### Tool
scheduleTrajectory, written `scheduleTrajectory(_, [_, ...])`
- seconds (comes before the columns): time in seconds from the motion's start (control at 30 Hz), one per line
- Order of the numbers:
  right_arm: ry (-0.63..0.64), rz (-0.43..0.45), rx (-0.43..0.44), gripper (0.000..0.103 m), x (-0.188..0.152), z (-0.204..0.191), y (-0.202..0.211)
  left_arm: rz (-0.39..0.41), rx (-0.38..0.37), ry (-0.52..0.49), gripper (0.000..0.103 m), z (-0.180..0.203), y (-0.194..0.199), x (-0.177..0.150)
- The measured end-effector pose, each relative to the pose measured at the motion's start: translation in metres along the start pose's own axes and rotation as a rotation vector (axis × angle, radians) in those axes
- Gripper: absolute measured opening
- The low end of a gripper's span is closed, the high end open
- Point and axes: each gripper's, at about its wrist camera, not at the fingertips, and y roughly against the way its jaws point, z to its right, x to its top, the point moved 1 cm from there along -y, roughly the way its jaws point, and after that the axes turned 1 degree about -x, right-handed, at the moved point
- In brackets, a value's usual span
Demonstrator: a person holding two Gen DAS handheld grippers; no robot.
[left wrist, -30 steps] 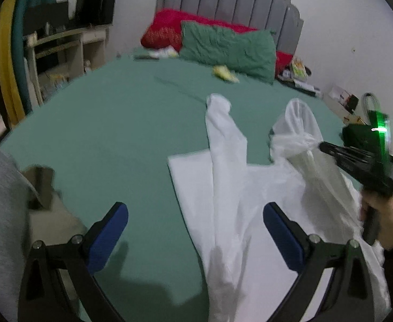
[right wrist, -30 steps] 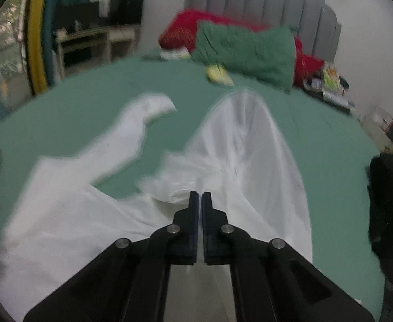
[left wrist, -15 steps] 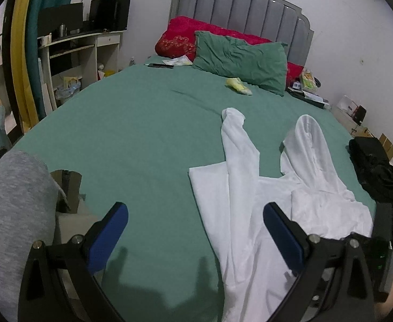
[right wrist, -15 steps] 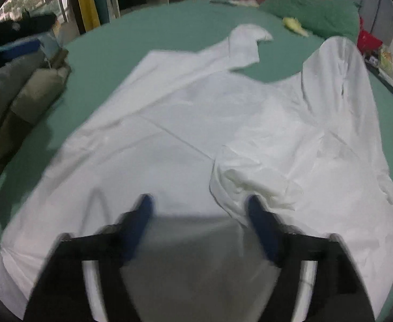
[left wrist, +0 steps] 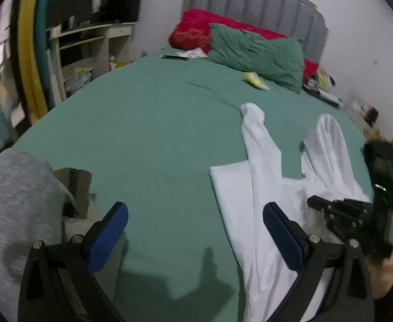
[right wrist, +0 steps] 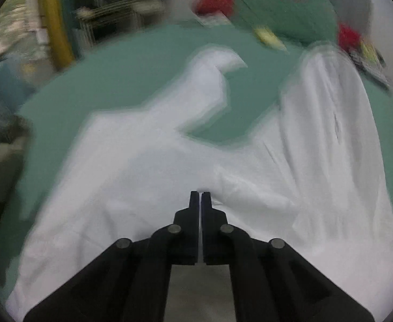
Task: Fold large clothes
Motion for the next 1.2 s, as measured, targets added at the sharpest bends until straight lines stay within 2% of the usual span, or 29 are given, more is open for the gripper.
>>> scheduleTrajectory(0.07, [0.12,-0.012,0.146,0.001,0.005,-0.03,0.002,0.015,-0.013,0.031,0.101,-0.006,0.005,0.004])
scheduleTrajectory(0.1, [0.168,-0.063,0.192,0.002,0.003,-0.041,-0.001,0.023,-0.018,0.036,0.101,-0.007,0.007,0.005])
scheduleTrajectory(0.13, [0.192,-0.1,0.216,0.008,0.0,-0.048,-0.005,0.025,-0.015,0.033,0.101,-0.008,0.007,0.006])
scheduleTrajectory(0.17, [0.219,-0.126,0.221,0.034,-0.001,-0.055,-0.007,0.025,-0.01,0.028,0.101,-0.008,0.008,0.006])
scheduleTrajectory(0.23, [0.24,-0.064,0.169,0.081,0.003,-0.055,0.002,0.022,-0.002,0.009,0.101,-0.006,0.006,0.004])
scheduleTrajectory(0.33, [0.125,0.068,0.165,0.087,0.03,-0.034,0.015,0.018,0.016,-0.028,0.101,-0.003,0.005,0.0])
scheduleTrajectory(0.4, [-0.003,0.101,0.099,0.089,0.055,-0.005,-0.001,0.015,0.018,-0.029,0.101,-0.002,0.003,0.0])
scheduleTrajectory(0.53, [-0.182,0.036,0.039,0.089,0.097,0.039,-0.067,-0.008,0.004,-0.02,0.101,-0.003,-0.004,0.002])
scheduleTrajectory(0.67, [-0.254,0.002,0.016,0.089,0.121,0.046,-0.123,-0.027,0.003,-0.004,0.101,-0.008,-0.012,0.004])
scheduleTrajectory(0.73, [-0.285,-0.026,0.037,0.089,0.137,0.047,-0.155,-0.029,0.005,-0.017,0.101,-0.008,-0.014,0.004])
scheduleTrajectory(0.8, [-0.308,-0.075,0.053,0.087,0.14,0.046,-0.175,-0.037,0.018,-0.04,0.101,-0.007,-0.018,0.002])
scheduleTrajectory(0.83, [-0.281,-0.046,0.026,0.077,0.145,0.041,-0.178,-0.044,0.024,-0.049,0.101,-0.006,-0.02,0.002])
scheduleTrajectory(0.87, [-0.242,-0.054,0.042,0.02,0.152,0.035,-0.181,-0.053,0.025,-0.056,0.101,-0.006,-0.022,0.001])
scheduleTrajectory(0.9, [-0.236,-0.085,0.059,0.004,0.153,0.028,-0.18,-0.058,0.026,-0.056,0.101,-0.007,-0.023,0.002])
scheduleTrajectory(0.93, [-0.248,-0.072,0.093,0.0,0.157,0.023,-0.173,-0.058,0.024,-0.052,0.101,-0.008,-0.023,0.002])
scheduleTrajectory(1.03, [-0.167,0.023,0.117,0.0,0.173,0.002,-0.132,-0.056,0.006,-0.035,0.101,-0.009,-0.02,0.002])
scheduleTrajectory(1.2, [-0.138,0.23,0.201,0.0,0.206,-0.025,-0.003,-0.06,-0.018,0.001,0.101,-0.011,-0.011,0.003])
